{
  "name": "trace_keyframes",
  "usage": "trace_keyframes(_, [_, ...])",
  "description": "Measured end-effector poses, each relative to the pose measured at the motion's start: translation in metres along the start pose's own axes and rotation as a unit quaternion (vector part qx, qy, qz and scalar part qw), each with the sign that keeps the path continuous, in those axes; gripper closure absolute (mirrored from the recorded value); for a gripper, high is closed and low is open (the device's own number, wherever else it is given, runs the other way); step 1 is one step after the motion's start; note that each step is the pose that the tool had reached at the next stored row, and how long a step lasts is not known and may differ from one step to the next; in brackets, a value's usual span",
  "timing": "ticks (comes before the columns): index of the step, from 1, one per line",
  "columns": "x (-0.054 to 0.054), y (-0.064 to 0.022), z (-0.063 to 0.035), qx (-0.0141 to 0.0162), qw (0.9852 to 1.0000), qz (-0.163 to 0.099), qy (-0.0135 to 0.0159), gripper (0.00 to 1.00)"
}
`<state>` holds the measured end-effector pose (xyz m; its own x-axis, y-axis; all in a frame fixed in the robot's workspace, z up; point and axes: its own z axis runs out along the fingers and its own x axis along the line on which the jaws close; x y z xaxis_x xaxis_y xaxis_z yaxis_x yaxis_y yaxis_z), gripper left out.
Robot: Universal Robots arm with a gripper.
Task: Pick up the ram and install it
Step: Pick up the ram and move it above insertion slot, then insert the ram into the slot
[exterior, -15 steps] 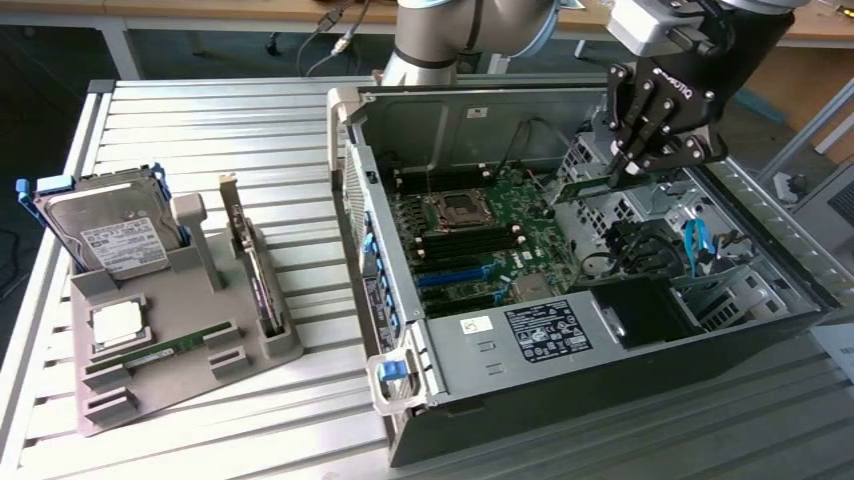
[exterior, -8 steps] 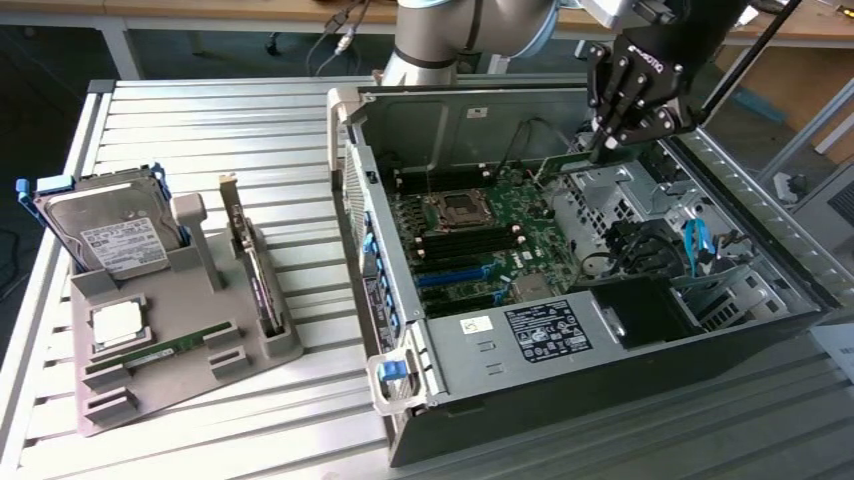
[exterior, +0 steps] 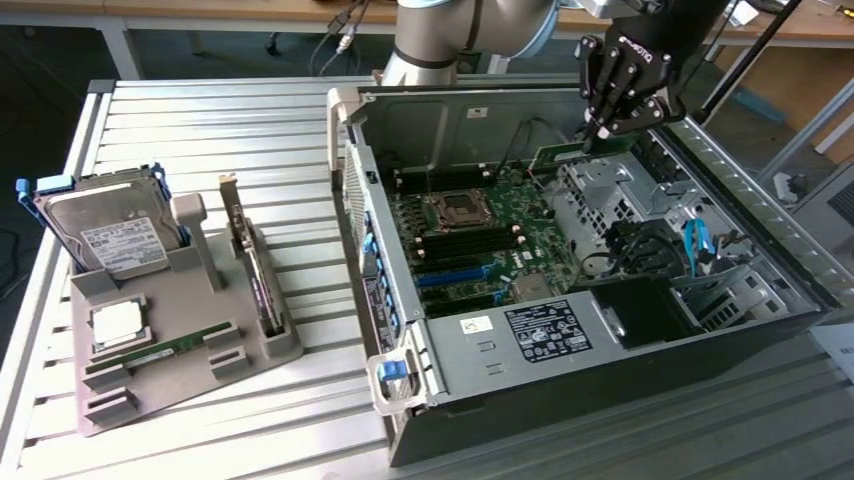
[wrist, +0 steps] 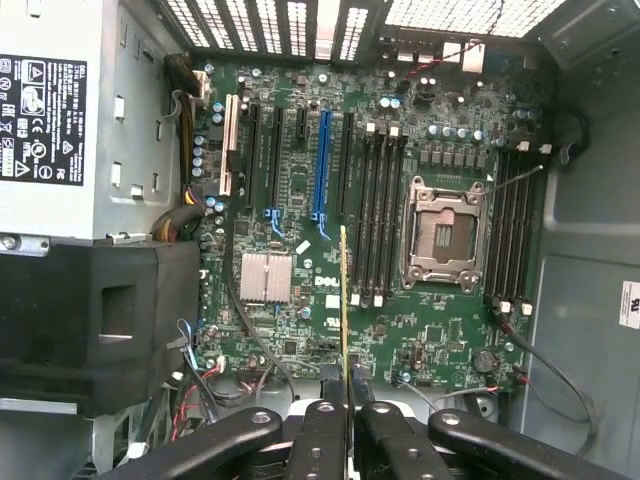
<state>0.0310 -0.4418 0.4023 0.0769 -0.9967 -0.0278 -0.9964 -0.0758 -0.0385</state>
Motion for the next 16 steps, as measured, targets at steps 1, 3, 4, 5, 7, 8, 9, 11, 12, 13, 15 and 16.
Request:
trace_keyframes(1, [0.000, 0.0000, 0.0000, 0.0000, 1.0000, 0.000, 0.0000, 0.87])
trace_keyframes(3, [0.000, 0.0000, 0.0000, 0.0000, 1.0000, 0.000, 0.0000, 0.87])
trace_keyframes(4, [0.000, 0.0000, 0.0000, 0.0000, 1.0000, 0.000, 0.0000, 0.87])
trace_keyframes(5, [0.000, 0.0000, 0.0000, 0.0000, 1.0000, 0.000, 0.0000, 0.87])
trace_keyframes(7, [0.000, 0.0000, 0.0000, 0.0000, 1.0000, 0.000, 0.0000, 0.87])
trace_keyframes(8, [0.000, 0.0000, 0.0000, 0.0000, 1.0000, 0.000, 0.0000, 0.87])
trace_keyframes(9, [0.000, 0.0017, 0.0007, 0.0001, 1.0000, 0.000, -0.0002, 0.87])
trace_keyframes(11, [-0.002, 0.0124, 0.0042, 0.0000, 1.0000, 0.000, 0.0000, 0.87])
trace_keyframes(12, [-0.003, 0.0181, 0.0063, 0.0000, 1.0000, 0.000, -0.0001, 0.87])
trace_keyframes(13, [-0.004, 0.0244, 0.0088, 0.0000, 1.0000, 0.000, -0.0001, 0.87])
trace_keyframes(15, [-0.005, 0.0277, 0.0129, 0.0001, 1.0000, 0.001, 0.0000, 0.87])
trace_keyframes(16, [-0.005, 0.0282, 0.0145, 0.0000, 1.0000, 0.002, 0.0001, 0.87])
